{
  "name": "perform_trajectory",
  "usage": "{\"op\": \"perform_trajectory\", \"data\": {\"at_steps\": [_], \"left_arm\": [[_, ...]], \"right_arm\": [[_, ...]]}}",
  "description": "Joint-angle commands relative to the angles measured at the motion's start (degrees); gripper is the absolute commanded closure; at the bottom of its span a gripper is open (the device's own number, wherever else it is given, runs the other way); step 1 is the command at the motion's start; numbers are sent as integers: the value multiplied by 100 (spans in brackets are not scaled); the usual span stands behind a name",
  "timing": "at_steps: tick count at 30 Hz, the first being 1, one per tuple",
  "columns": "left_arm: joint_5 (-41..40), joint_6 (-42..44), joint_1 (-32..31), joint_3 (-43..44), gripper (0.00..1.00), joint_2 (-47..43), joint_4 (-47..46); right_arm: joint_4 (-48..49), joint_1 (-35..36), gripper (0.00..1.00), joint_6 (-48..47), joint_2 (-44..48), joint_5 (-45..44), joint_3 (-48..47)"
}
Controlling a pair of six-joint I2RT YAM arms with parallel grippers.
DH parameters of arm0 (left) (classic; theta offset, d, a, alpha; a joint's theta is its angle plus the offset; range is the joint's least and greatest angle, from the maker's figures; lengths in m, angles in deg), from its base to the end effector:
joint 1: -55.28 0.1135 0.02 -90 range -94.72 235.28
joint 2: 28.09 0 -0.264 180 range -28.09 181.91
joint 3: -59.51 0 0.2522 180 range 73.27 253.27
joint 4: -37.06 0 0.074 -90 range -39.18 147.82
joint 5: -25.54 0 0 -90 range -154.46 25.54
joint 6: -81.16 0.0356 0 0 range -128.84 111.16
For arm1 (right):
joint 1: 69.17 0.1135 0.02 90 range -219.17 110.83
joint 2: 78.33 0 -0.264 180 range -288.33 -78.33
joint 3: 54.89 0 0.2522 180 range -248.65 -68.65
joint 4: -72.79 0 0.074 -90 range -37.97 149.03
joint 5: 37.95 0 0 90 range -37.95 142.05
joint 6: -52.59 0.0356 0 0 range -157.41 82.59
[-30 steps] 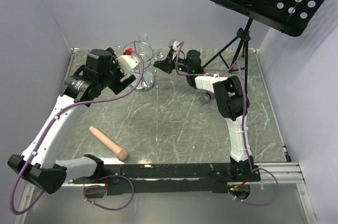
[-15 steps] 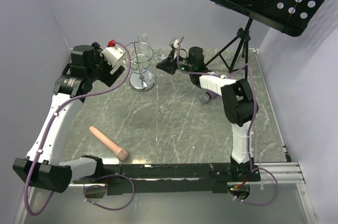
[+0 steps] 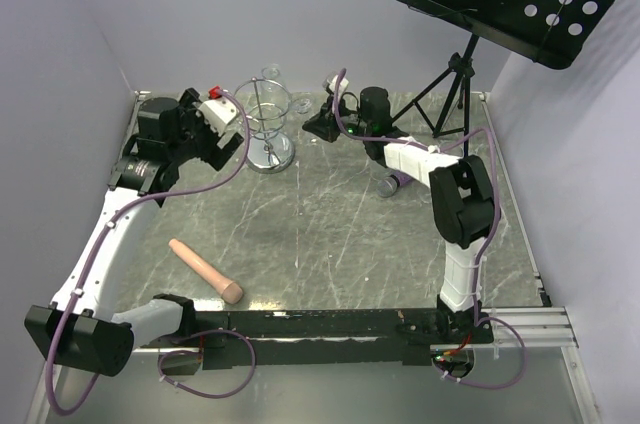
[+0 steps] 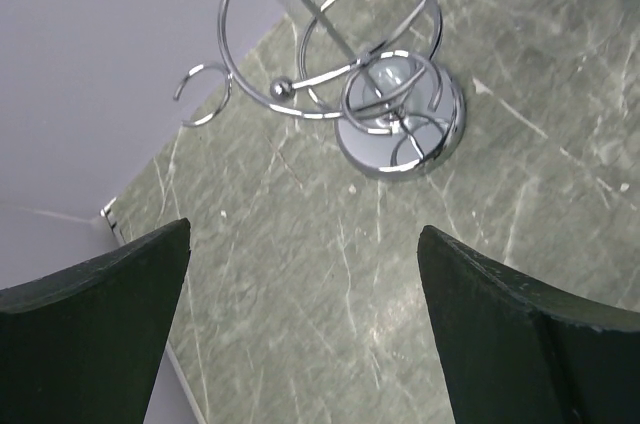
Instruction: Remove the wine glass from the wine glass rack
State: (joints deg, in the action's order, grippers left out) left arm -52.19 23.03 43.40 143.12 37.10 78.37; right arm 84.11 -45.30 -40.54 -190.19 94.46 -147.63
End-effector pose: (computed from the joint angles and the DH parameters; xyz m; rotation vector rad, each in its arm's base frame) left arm 0.2418 -0.0586 0.3905 0.8581 1.7630 0.0181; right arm 0.4072 0.2065 0.2623 -0.9340 1.4832 0.8943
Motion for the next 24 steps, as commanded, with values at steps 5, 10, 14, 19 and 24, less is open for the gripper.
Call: {"op": "perform_trajectory", "data": {"at_steps": [5,10,14,19,24], "left_arm": [[328,-130,-165,134,0,-59,-356],[241,-85,-297,187,0,-76,-259],[153,-155,-324,161,0,-129,-250],[65,-129,-332,214,0,-156,-180],[65,-120,-333,354,0,-112,-92]], "right_arm": [[128,20,100,-65,516,-251,-3],[322,29,100,146,489,-164,-12],[383,29,100,199,445,-67,-12],[498,29,100,296,392,-31,-47],[638,20,100,594,278,-84,-144]]}}
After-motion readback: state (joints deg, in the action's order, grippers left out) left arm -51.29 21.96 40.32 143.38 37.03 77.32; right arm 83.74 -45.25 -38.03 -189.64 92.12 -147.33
